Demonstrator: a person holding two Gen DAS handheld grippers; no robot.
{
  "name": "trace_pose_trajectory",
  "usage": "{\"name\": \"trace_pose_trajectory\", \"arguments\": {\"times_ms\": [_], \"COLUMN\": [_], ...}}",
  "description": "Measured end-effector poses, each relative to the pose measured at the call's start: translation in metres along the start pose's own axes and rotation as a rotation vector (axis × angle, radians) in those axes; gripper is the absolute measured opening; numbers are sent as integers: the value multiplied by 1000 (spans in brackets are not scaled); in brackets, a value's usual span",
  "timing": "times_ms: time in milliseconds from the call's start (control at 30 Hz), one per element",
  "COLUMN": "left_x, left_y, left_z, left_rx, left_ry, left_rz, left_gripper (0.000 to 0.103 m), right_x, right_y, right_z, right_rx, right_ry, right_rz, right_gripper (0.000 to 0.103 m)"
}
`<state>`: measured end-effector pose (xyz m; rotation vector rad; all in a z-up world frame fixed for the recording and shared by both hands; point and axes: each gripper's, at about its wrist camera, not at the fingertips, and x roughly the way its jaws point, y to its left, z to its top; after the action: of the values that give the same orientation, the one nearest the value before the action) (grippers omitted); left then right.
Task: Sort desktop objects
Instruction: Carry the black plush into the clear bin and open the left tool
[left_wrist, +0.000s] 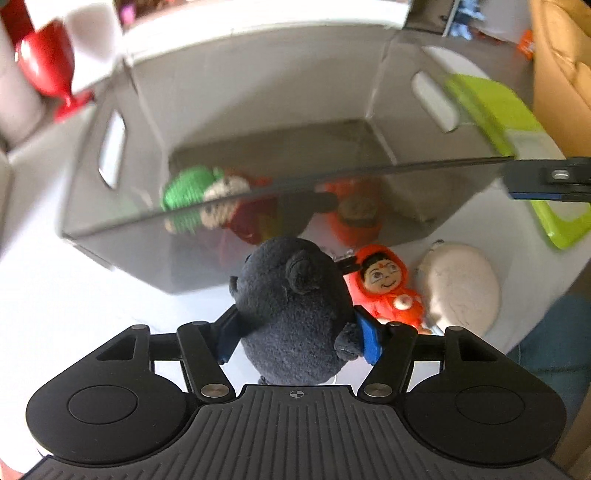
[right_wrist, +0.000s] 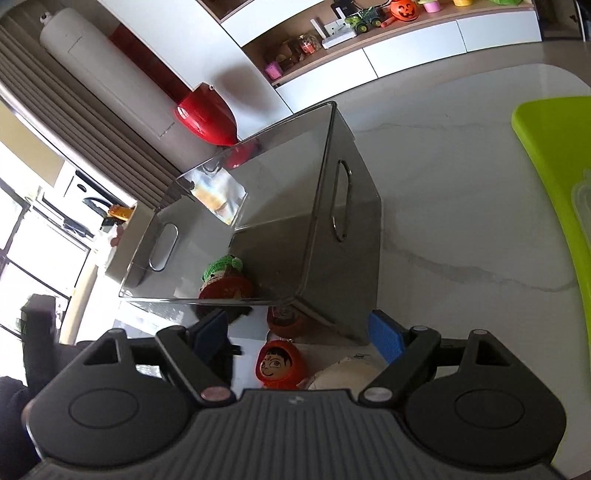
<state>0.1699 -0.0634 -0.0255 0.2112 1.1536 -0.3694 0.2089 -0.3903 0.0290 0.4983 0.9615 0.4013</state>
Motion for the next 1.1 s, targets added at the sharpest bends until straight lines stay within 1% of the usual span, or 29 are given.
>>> {"name": "trace_pose_trajectory", "arguments": {"times_ms": [100,167,233,300,367,400,433,467,533,600,667,733,833,867,900,933,967,1033,1100], "left_x": [-43,-79,-108,-126,-125,-122,-111,-95,-50,-6,30,50,66,74,84,89,91,85,81], "left_y": [1,5,8,10,12,12,11,10,10,14,17,14,4,-3,-11,-15,-17,-20,-21], "left_z": [3,13,33,61,92,107,121,134,152,158,156,154,151,150,149,146,144,141,139], "left_rx": [20,9,-10,-28,-52,-64,-75,-87,-127,-173,-228,-229,-202,-194,-184,-167,-146,-110,-83], "left_ry": [-38,-89,-151,-205,-226,-231,-215,-182,-72,40,106,120,137,158,184,205,211,188,186], "left_rz": [-45,-66,-63,-48,-39,-36,-38,-40,-51,-80,-114,-141,-151,-141,-116,-78,-41,25,73], "left_gripper": [67,67,68,68,68,68,68,68,68,68,68,68,69,69,69,69,69,70,71], "right_x": [0,-3,-4,-3,-1,-1,0,1,2,4,5,7,9,10,11,11,12,12,12], "right_y": [-7,-11,-15,-22,-29,-33,-37,-42,-50,-58,-66,-75,-87,-91,-96,-100,-102,-104,-105], "right_z": [-2,-4,-6,-8,-10,-11,-12,-14,-18,-21,-25,-29,-34,-36,-37,-39,-39,-39,-39], "right_rx": [22,31,39,60,91,116,134,144,165,186,207,228,260,271,281,292,297,289,271], "right_ry": [-13,-27,-42,-56,-71,-79,-89,-101,-124,-147,-169,-192,-227,-238,-250,-261,-268,-281,-290], "right_rz": [24,37,54,76,100,115,128,139,163,186,209,233,268,280,291,303,312,326,341], "right_gripper": [85,86,88,89,89,89,89,89,89,90,91,92,93,95,95,95,95,95,95]}}
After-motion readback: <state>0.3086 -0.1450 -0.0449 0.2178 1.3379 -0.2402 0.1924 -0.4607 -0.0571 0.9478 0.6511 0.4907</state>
